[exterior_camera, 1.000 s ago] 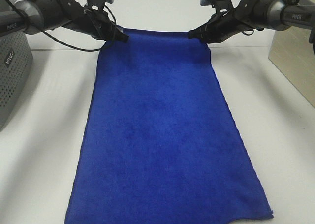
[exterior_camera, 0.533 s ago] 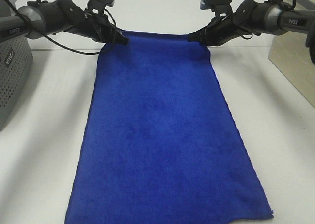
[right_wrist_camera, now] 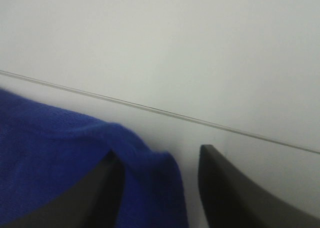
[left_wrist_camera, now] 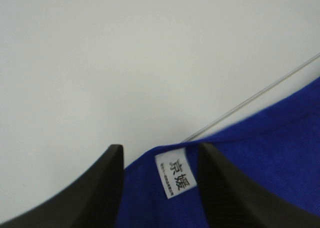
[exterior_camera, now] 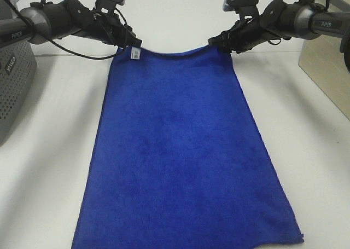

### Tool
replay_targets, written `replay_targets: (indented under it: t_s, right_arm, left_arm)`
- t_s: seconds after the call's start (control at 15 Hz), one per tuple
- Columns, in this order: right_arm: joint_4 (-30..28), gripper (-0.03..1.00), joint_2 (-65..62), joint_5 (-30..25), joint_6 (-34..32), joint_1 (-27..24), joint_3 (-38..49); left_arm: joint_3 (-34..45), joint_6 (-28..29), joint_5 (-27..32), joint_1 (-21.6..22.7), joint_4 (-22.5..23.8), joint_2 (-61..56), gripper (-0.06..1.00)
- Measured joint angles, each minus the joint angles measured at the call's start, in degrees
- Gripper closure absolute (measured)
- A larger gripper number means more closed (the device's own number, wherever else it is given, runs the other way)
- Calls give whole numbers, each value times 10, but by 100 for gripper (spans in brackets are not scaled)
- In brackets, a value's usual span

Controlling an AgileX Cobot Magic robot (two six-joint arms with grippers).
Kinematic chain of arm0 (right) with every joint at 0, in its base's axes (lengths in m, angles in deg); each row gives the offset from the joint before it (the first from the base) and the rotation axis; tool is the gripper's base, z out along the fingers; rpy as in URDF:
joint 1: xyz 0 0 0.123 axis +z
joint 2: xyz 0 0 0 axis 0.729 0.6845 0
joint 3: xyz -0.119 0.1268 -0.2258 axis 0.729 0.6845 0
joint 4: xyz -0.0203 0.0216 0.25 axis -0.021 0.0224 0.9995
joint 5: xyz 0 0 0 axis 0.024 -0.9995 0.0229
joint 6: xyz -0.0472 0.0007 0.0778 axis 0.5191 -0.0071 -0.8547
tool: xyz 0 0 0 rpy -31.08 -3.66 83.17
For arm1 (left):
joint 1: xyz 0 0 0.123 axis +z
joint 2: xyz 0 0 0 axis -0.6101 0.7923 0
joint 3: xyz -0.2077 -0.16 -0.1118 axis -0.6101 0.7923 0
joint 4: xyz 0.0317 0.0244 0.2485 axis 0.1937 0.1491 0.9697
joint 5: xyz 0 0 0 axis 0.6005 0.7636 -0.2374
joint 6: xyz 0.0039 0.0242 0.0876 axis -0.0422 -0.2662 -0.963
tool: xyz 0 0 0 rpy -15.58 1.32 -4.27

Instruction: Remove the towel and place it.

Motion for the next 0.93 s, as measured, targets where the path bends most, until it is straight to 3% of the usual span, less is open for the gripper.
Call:
replay_targets:
  t_s: [0.2, 0.47, 0.6, 0.73, 0.93]
  right_arm:
    - [2, 31, 0, -20, 0, 0, 0]
    - [-28, 30, -16, -88, 0, 0, 0]
    - [-33, 27, -46, -150, -14, 0, 0]
    - [-45, 19, -93, -244, -60, 0, 0]
    - [-68, 13, -166, -372, -111, 0, 0]
  left_arm:
    - [0, 0, -5, 0, 0, 0, 34]
    - [0, 0, 35, 0, 1, -5, 33]
    - [0, 3, 108, 0, 9, -23, 33]
    - [0, 40, 219, 0, 38, -55, 32]
    - [-2, 198, 387, 0, 124, -114, 24]
